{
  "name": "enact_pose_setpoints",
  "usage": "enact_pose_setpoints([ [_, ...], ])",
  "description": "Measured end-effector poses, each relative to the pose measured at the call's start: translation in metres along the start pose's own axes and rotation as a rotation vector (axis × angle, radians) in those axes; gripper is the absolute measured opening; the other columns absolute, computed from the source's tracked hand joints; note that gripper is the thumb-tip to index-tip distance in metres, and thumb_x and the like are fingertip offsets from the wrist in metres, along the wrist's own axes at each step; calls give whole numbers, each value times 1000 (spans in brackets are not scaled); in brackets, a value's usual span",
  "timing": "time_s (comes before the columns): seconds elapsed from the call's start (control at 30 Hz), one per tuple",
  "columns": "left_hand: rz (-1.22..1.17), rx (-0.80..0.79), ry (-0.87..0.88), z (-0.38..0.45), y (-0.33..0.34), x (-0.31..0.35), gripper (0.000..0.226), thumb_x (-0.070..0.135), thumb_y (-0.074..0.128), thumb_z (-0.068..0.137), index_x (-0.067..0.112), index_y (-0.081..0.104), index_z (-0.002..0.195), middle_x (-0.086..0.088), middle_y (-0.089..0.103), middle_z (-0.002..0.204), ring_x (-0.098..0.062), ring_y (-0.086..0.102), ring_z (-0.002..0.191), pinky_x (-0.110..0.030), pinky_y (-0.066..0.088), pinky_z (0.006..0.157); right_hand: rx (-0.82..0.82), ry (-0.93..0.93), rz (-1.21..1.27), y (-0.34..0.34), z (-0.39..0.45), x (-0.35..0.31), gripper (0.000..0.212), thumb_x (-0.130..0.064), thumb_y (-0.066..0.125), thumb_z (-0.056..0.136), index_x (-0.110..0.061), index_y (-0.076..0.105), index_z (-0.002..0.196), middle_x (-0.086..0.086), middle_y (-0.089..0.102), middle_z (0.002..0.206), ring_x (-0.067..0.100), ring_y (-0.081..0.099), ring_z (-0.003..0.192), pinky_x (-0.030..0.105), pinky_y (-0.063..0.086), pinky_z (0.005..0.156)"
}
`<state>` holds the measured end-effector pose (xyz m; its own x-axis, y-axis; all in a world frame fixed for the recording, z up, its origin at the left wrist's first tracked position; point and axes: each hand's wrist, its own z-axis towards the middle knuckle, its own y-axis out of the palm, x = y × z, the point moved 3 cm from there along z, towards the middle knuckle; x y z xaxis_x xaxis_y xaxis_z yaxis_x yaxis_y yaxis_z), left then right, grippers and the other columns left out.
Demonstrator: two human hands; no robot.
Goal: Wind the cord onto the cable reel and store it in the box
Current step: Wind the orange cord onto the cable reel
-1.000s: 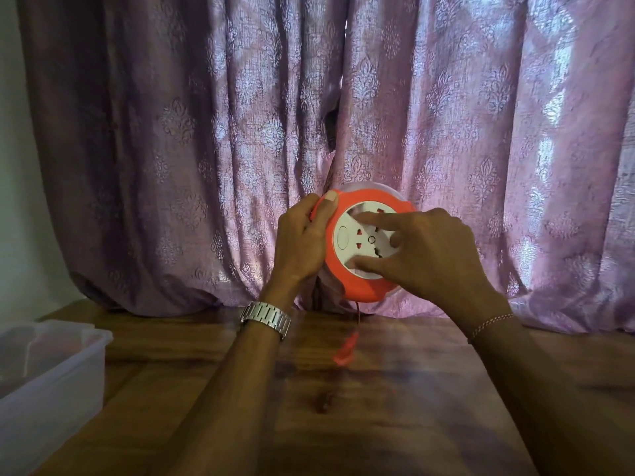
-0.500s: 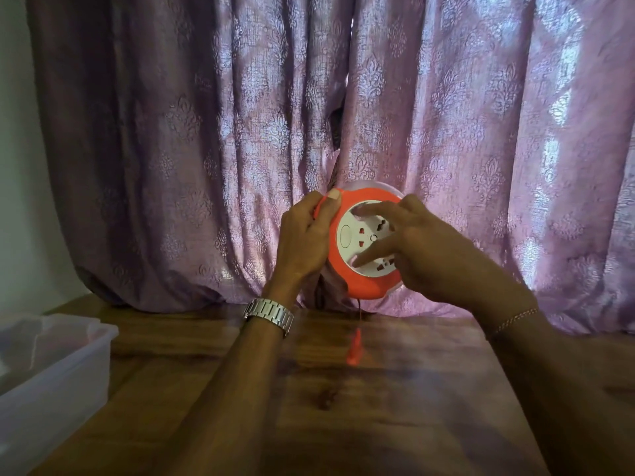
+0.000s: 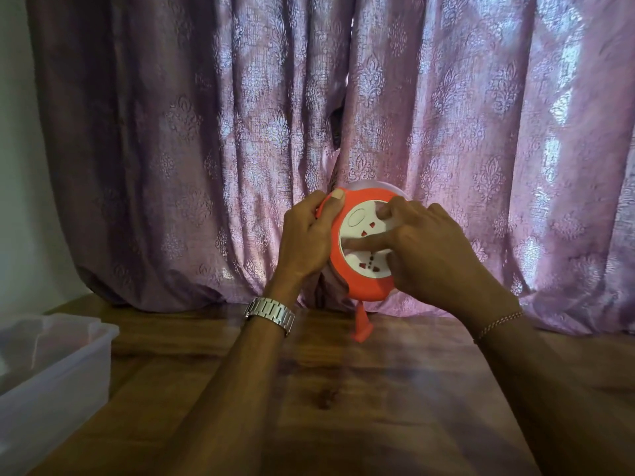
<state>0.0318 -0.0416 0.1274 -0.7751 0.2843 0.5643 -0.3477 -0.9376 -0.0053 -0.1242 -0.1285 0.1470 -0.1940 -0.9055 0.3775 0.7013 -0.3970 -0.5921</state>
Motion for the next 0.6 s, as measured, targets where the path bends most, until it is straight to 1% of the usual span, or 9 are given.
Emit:
enact_pose_setpoints([
  [0.07, 30, 0, 21, -1, 1, 1, 54, 57, 53, 94, 9, 51, 68, -5, 54, 63, -16, 49, 64, -46, 44, 63, -21, 44, 9, -2, -1, 0, 55, -23, 65, 70, -57, 59, 113, 8, 59, 108, 29, 59, 95, 41, 42, 75],
  [0.1, 40, -2, 32, -1, 1, 2, 56, 57, 53, 94, 7, 52, 69, -9, 55, 63, -16, 49, 64, -48, 45, 64, -21, 56, 9, -2, -2, 0, 55, -23, 65, 69, -57, 59, 113, 8, 60, 104, 29, 60, 91, 40, 43, 74],
  [0.17, 46, 0, 39, -1, 1, 0, 61, 60, 51, 92, 2, 56, 73, -20, 60, 69, -24, 52, 65, -54, 49, 67, -12, 79, 10, -3, -3, 0, 58, -21, 67, 65, -56, 61, 111, 7, 61, 98, 28, 61, 83, 38, 44, 70],
  [0.23, 48, 4, 39, 0, 1, -1, 61, 60, 51, 92, 2, 57, 74, -22, 61, 71, -35, 58, 67, -58, 50, 69, -10, 90, 11, -3, -4, 0, 59, -23, 67, 62, -56, 61, 111, 6, 62, 94, 26, 59, 77, 35, 43, 67],
  [0.27, 49, 3, 36, 0, 1, -1, 61, 61, 51, 92, 2, 57, 74, -22, 61, 71, -37, 58, 67, -58, 50, 69, -10, 93, 11, -2, -4, 1, 59, -25, 67, 62, -56, 60, 112, 5, 61, 93, 26, 59, 76, 35, 43, 66],
  [0.37, 40, 1, 27, 0, 0, -2, 66, 63, 51, 91, 0, 59, 76, -24, 62, 72, -33, 60, 66, -58, 51, 70, -2, 96, 33, -2, -4, 2, 59, -32, 64, 62, -58, 57, 115, 4, 61, 91, 26, 59, 71, 34, 44, 64],
  [0.43, 31, -6, 11, 0, 0, -4, 69, 65, 50, 91, -2, 62, 81, -27, 65, 77, -40, 64, 73, -58, 52, 73, 13, 102, 56, -3, -4, 2, 57, -36, 63, 63, -58, 57, 115, 4, 62, 89, 27, 59, 67, 33, 45, 63],
  [0.5, 10, -3, 2, 0, 0, -4, 65, 64, 52, 91, 0, 60, 77, -27, 63, 76, -36, 61, 69, -58, 52, 72, 38, 116, 74, -2, -5, 3, 55, -42, 62, 62, -57, 57, 116, 3, 64, 87, 27, 61, 67, 31, 46, 60],
  [0.6, 0, 8, -7, -1, 1, -1, 62, 61, 53, 90, 2, 55, 72, -28, 58, 72, -23, 51, 66, -58, 48, 70, 88, 160, 67, 0, -6, 5, 54, -53, 61, 59, -56, 60, 113, -2, 65, 81, 24, 62, 70, 26, 37, 56],
])
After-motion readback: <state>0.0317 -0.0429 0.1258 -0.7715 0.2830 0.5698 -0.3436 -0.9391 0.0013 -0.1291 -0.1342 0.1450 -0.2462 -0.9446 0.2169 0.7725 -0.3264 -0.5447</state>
